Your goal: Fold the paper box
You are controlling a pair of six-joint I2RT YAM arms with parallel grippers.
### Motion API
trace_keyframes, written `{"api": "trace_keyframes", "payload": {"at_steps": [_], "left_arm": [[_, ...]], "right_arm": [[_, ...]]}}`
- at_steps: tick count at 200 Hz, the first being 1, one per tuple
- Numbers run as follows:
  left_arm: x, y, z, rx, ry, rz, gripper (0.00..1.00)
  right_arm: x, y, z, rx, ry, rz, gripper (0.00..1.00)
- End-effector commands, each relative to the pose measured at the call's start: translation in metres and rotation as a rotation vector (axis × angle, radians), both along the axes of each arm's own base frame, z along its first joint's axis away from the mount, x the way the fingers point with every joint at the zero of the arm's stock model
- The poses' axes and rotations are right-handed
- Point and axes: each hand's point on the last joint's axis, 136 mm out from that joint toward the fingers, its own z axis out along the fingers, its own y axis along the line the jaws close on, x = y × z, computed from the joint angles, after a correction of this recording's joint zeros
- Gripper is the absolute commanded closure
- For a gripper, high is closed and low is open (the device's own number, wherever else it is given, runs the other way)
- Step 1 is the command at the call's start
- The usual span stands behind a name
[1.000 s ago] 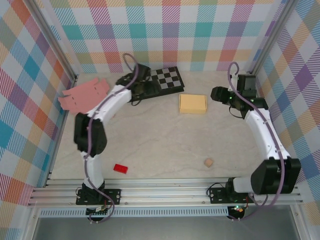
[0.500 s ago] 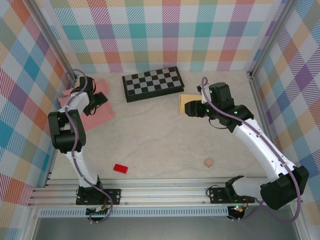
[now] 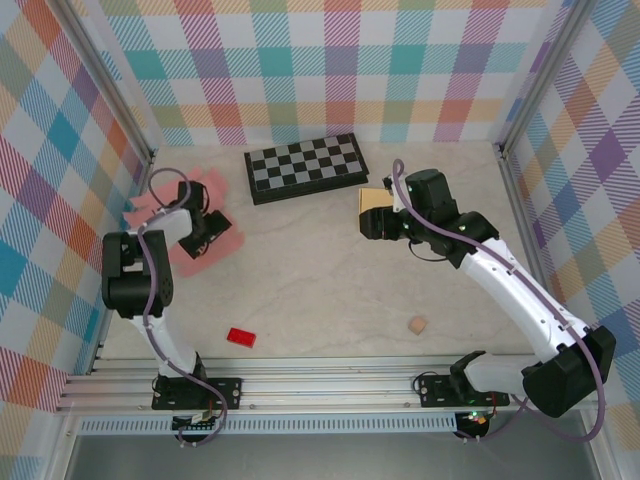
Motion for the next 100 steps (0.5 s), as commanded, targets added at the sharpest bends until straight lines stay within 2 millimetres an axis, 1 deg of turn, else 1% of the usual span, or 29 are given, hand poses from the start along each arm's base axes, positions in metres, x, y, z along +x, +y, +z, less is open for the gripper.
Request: {"api": "trace_keyframes", "payload": {"at_steps": [1, 32, 51, 68, 85, 100], "left_arm": [[-0.045, -0.046, -0.015, -0.050, 0.061, -0.038, 0.12], [-0.087, -0.096, -0.018, 0.002, 0.100, -0.215, 0.12], [-0.105, -0.123, -0.018, 0.026, 0.102, -0.317, 0.12], [-0.112, -0.152, -0.014, 0.042, 0.072, -0.433, 0.12], [-0.112, -0.180, -0.006, 0.061, 0.030, -0.543, 0.12], [-0.110, -0.207, 0.000, 0.039, -0.009, -0.619, 0.13]], "right_arm": [[-0.005, 0.002, 0.013, 0.034, -0.019, 0.002, 0.34], [-0.008, 0.000, 0.013, 0.038, -0.017, -0.004, 0.33], [-0.012, -0.001, 0.012, 0.050, -0.017, -0.008, 0.31], [-0.014, -0.004, 0.011, 0.048, -0.017, -0.014, 0.29], [-0.016, -0.008, 0.010, 0.036, -0.022, -0.025, 0.29], [-0.018, -0.014, 0.010, 0.020, -0.031, -0.041, 0.29]]}}
